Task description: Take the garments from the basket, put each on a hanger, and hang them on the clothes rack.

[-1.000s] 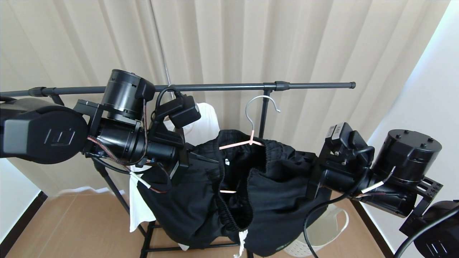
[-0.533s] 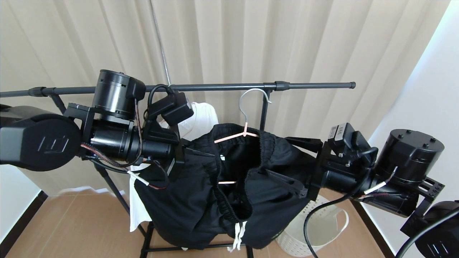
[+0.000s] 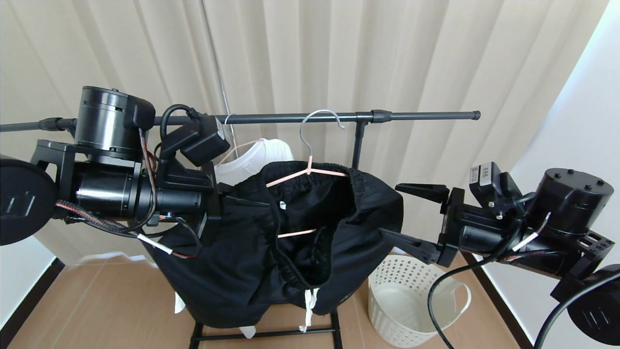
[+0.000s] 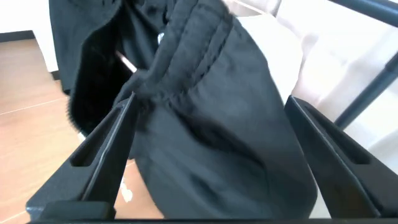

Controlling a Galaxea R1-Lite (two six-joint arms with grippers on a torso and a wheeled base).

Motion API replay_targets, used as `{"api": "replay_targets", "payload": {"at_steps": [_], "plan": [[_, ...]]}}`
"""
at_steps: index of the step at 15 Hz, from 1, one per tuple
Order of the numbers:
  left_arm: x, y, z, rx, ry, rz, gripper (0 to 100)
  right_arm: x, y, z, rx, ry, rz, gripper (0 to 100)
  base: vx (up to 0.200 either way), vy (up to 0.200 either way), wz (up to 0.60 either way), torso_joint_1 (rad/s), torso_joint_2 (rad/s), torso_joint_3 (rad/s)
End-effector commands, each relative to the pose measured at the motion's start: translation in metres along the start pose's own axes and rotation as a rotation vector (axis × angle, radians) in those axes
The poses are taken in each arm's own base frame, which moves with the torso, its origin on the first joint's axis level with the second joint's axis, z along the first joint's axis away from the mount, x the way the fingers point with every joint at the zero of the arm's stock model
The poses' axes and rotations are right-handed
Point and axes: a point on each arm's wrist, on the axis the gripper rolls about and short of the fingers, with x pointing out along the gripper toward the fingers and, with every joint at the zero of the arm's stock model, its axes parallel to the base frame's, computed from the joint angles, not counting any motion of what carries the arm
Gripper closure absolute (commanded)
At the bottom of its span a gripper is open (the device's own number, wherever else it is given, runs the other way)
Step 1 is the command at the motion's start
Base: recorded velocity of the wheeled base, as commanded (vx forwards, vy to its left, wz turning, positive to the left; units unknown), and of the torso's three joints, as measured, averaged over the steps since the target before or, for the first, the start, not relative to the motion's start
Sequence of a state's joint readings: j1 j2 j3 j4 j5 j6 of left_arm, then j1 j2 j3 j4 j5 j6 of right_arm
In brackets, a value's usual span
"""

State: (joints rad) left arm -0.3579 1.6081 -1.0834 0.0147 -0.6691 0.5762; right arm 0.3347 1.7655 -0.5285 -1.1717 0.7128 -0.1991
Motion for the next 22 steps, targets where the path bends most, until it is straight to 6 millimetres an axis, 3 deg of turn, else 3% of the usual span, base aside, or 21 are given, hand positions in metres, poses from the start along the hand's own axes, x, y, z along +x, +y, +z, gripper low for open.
{"api": "replay_targets", "payload": {"at_steps": [1,13,21,22], "plan": [[-0.014,-0.005,0.005,0.018,-0.023,0.028,100,-0.007,-0.014,-0.007,0.013,0.009,-0.006,0,0.0,0.0,0.0,0.0,0.0,0.0],[-0.043,-0.016,0.02,0.019,-0.081,0.084,100,0.019,-0.043,-0.07,0.117,0.13,-0.039,0,0.0,0.0,0.0,0.0,0.0,0.0],[-0.045,-0.018,0.018,0.016,-0.078,0.083,100,0.031,-0.057,-0.077,0.157,0.147,-0.161,0,0.0,0.0,0.0,0.0,0.0,0.0],[-0.044,-0.018,0.018,0.015,-0.077,0.082,100,0.031,-0.057,-0.077,0.159,0.147,-0.161,100,0.0,0.0,0.0,0.0,0.0,0.0]]}}
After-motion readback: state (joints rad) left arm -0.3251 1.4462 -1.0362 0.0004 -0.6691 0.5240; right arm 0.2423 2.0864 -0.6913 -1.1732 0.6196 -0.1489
